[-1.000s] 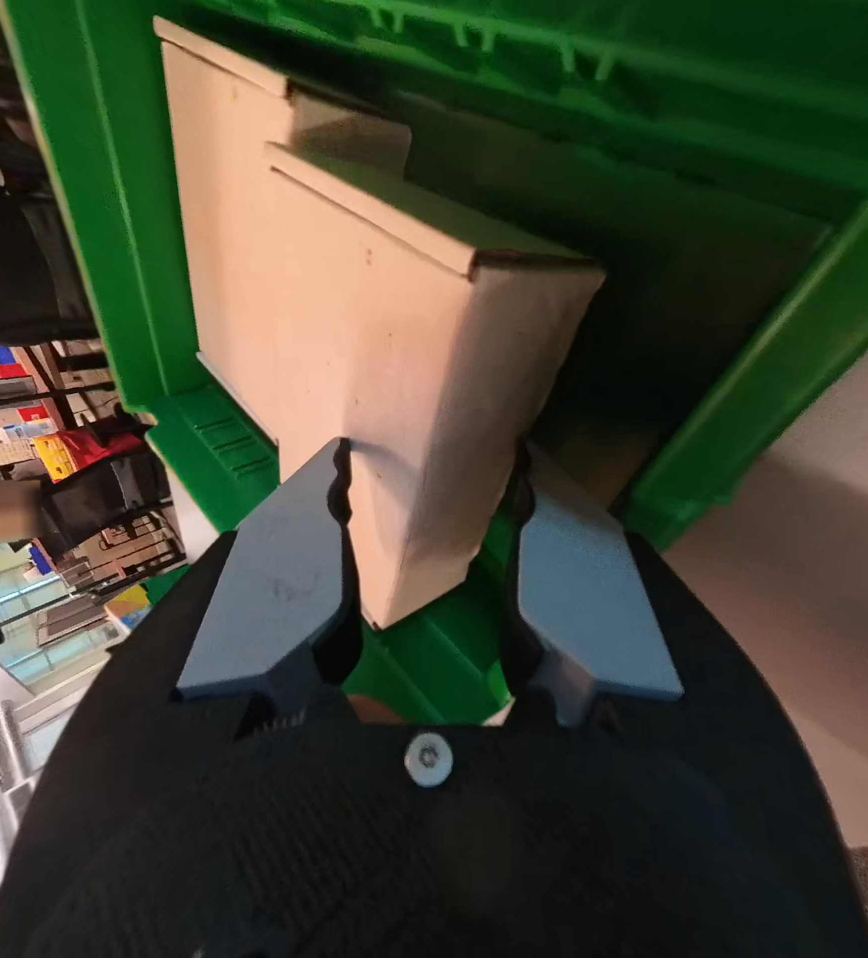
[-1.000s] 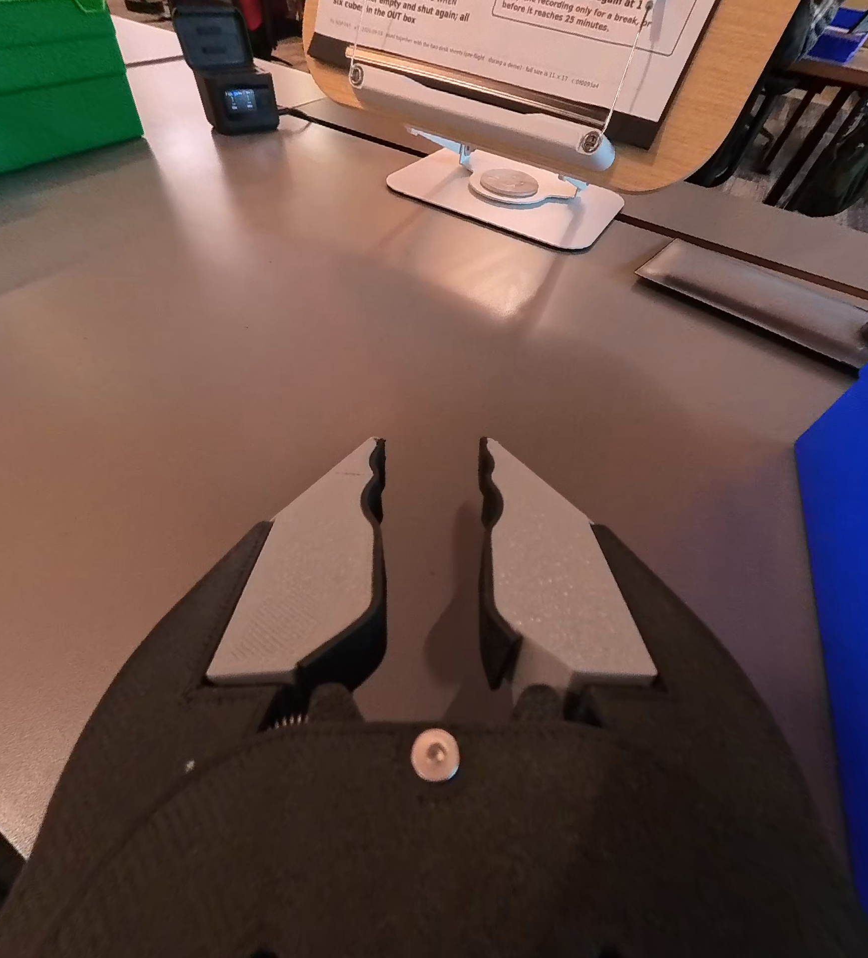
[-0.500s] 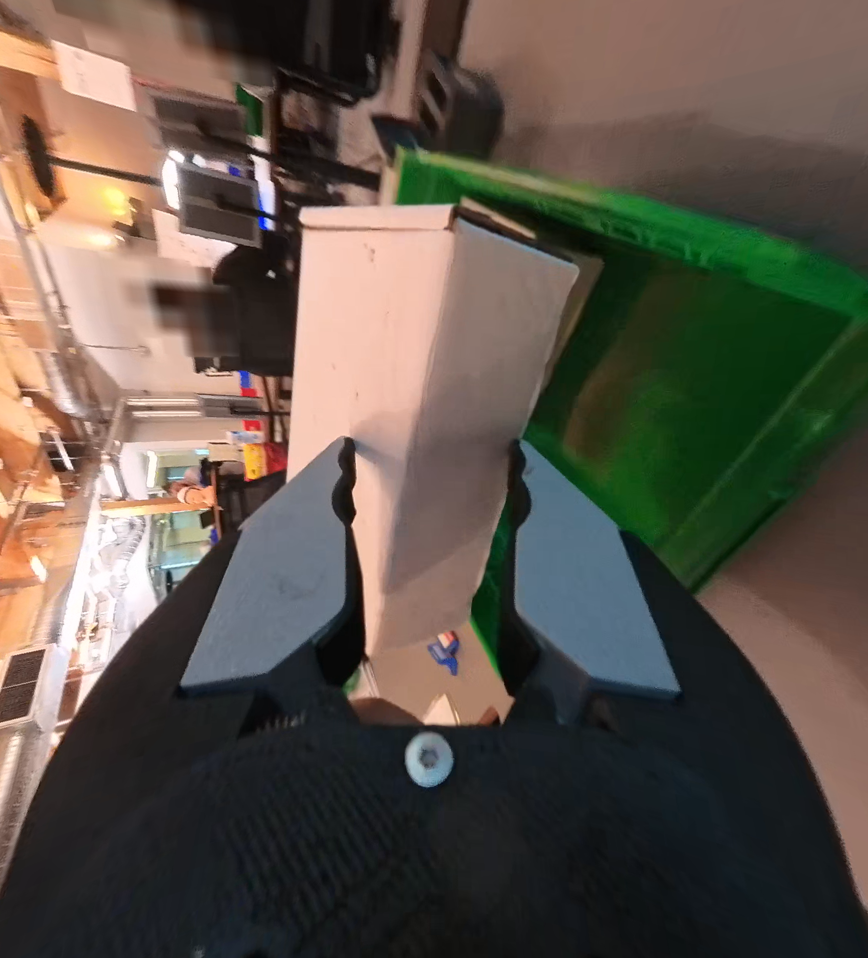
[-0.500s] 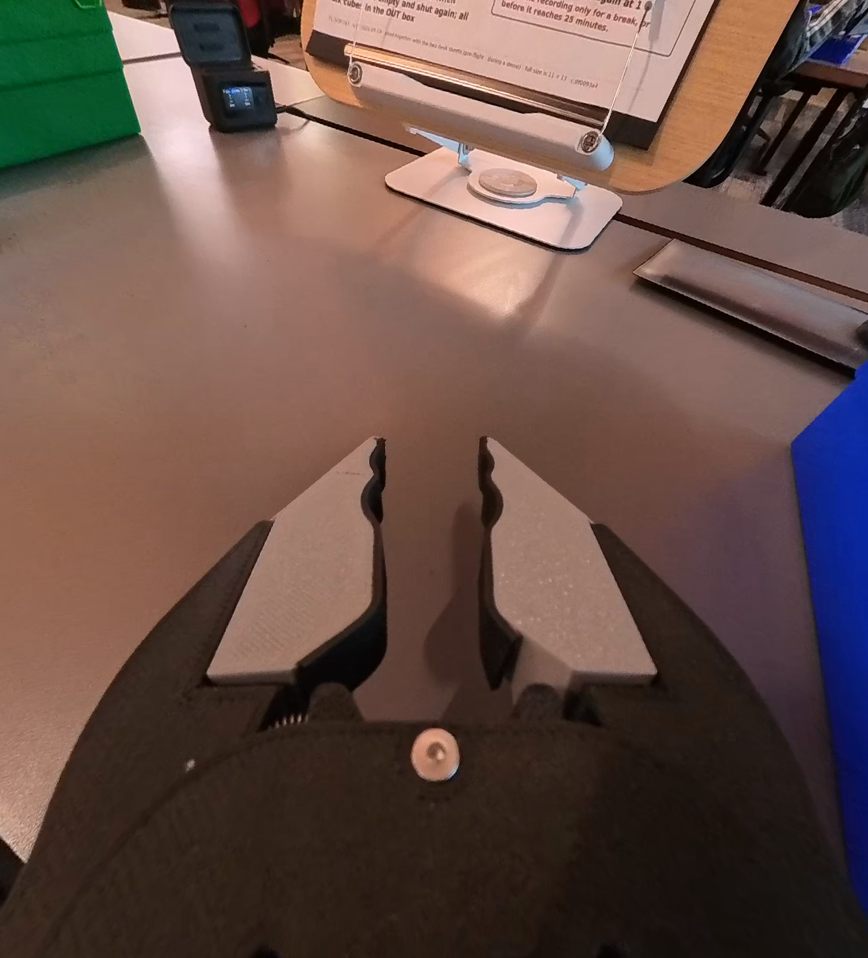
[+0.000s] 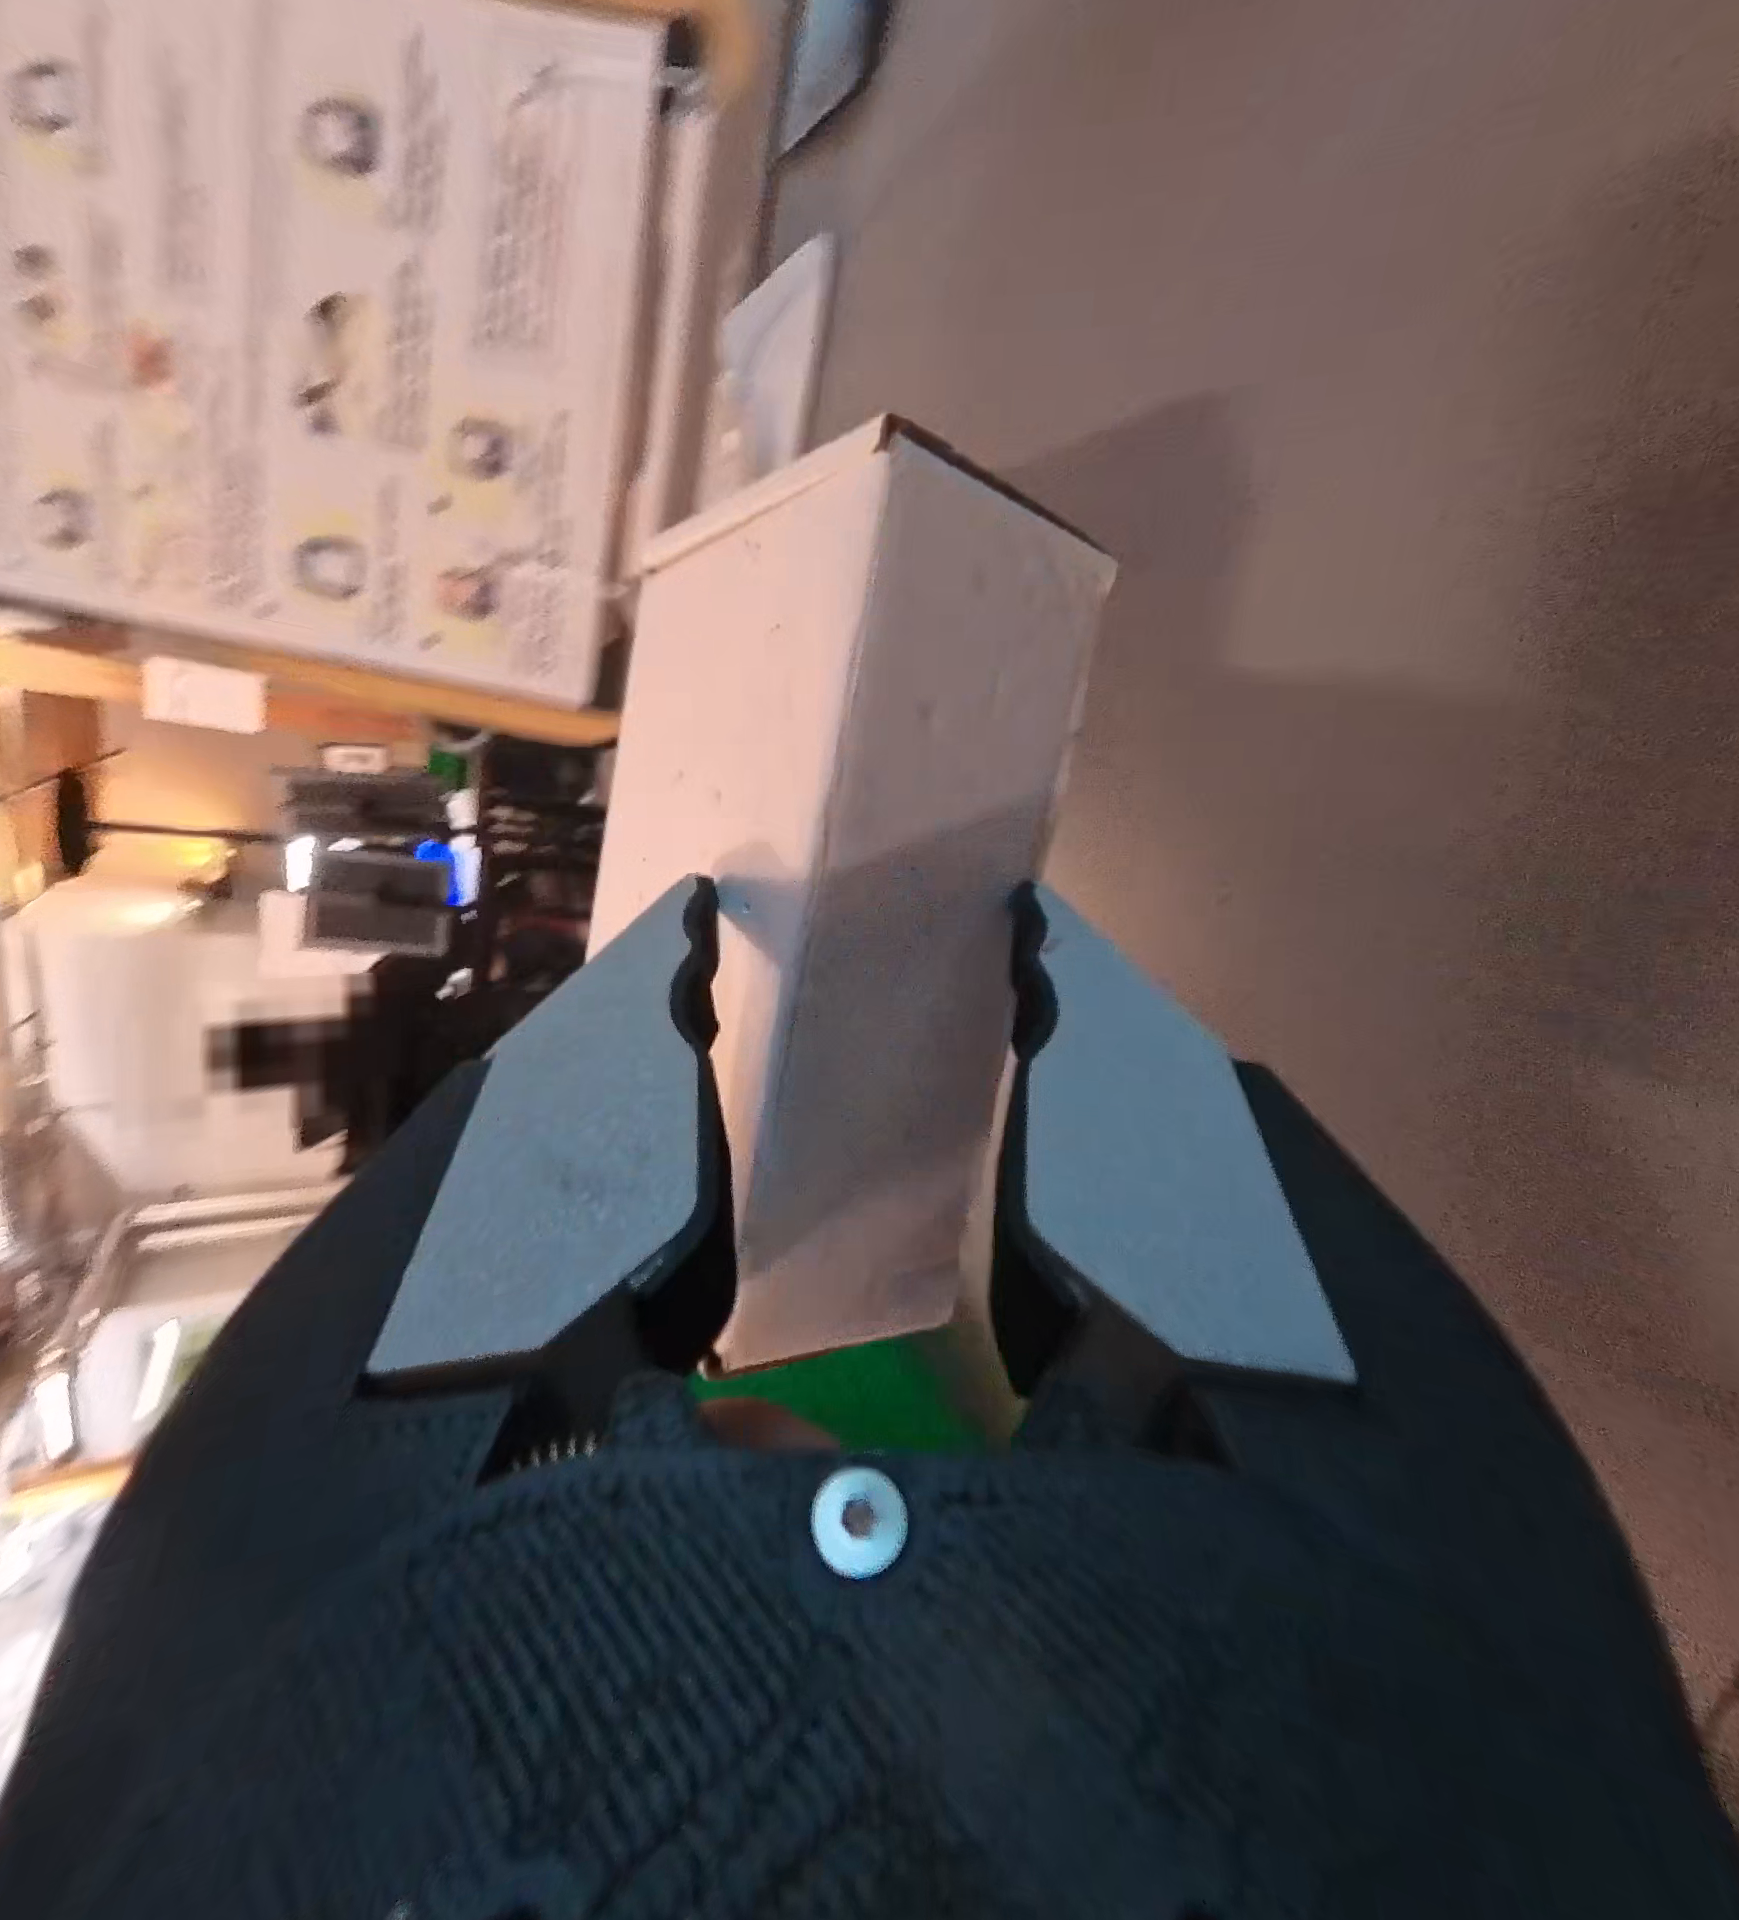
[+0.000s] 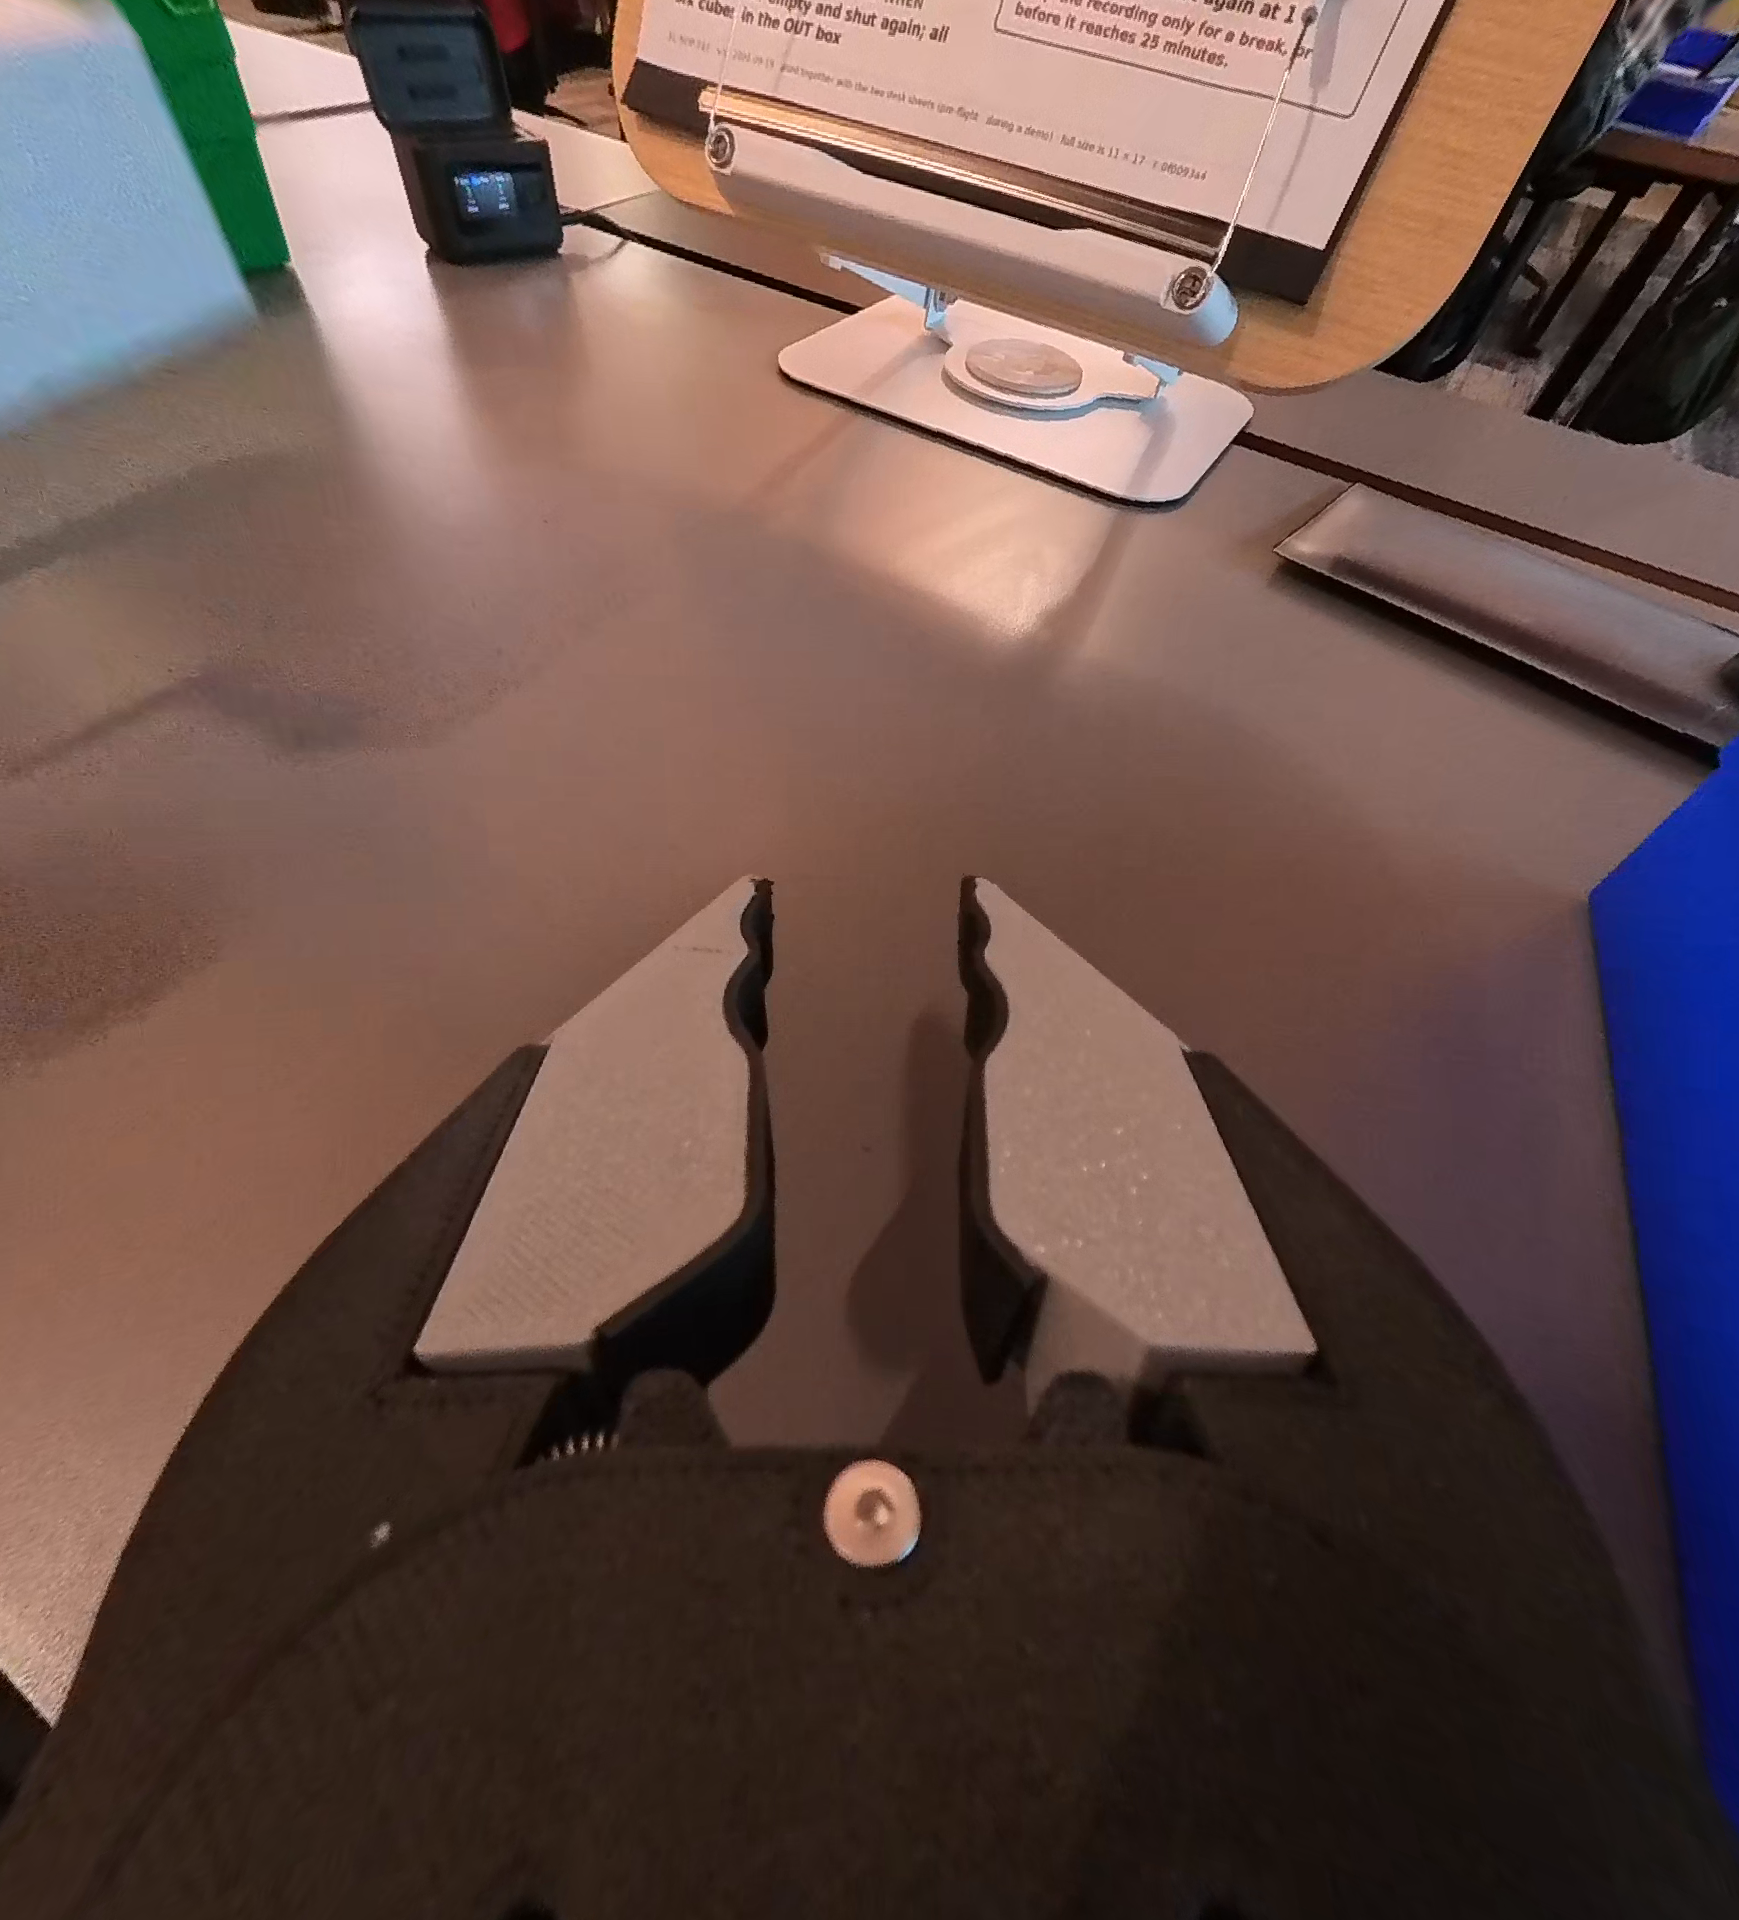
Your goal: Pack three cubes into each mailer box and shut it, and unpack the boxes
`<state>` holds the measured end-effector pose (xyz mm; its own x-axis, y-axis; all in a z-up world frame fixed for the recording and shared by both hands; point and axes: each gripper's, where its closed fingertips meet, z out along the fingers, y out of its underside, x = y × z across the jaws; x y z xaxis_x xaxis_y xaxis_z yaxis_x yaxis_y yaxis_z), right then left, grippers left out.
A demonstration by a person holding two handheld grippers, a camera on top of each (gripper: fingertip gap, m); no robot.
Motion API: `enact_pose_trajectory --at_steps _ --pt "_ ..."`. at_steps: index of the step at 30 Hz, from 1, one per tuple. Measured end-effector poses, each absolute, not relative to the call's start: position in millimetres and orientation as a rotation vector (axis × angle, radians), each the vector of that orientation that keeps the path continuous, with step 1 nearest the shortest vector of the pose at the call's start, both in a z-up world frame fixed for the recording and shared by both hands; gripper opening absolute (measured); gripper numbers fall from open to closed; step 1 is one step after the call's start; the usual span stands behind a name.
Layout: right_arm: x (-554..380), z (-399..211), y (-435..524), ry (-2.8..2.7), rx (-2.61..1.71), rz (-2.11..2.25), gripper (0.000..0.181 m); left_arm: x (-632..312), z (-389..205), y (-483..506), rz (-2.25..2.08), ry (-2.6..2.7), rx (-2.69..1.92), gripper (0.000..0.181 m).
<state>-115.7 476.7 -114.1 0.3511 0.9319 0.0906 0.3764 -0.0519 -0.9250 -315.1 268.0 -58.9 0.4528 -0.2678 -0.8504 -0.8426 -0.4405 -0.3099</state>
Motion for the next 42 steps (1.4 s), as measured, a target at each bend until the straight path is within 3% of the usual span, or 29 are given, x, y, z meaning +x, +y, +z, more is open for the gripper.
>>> enact_pose_trajectory --at_steps 5,6,10,22,42 --pt "-116.0 -113.9 475.9 -1.202 -1.620 0.713 0.034 -267.1 -130.5 306.9 0.742 0.900 -2.052 0.052" --pt "-116.0 -113.9 475.7 -1.202 -1.621 0.719 0.034 -261.1 -132.9 311.9 0.733 0.892 -2.035 0.037" --pt "-116.2 -114.0 475.9 -1.200 -1.630 0.742 0.034 -246.4 -129.4 323.3 0.672 0.821 -1.997 0.030" --pt "-117.2 -119.5 477.5 -1.207 -1.692 0.792 0.034 -222.4 -131.4 326.3 0.388 0.720 -1.986 0.052" --pt "-115.4 -111.7 474.1 -1.169 -1.689 0.938 0.031 -209.5 -114.2 332.6 0.160 0.653 -1.899 0.048"
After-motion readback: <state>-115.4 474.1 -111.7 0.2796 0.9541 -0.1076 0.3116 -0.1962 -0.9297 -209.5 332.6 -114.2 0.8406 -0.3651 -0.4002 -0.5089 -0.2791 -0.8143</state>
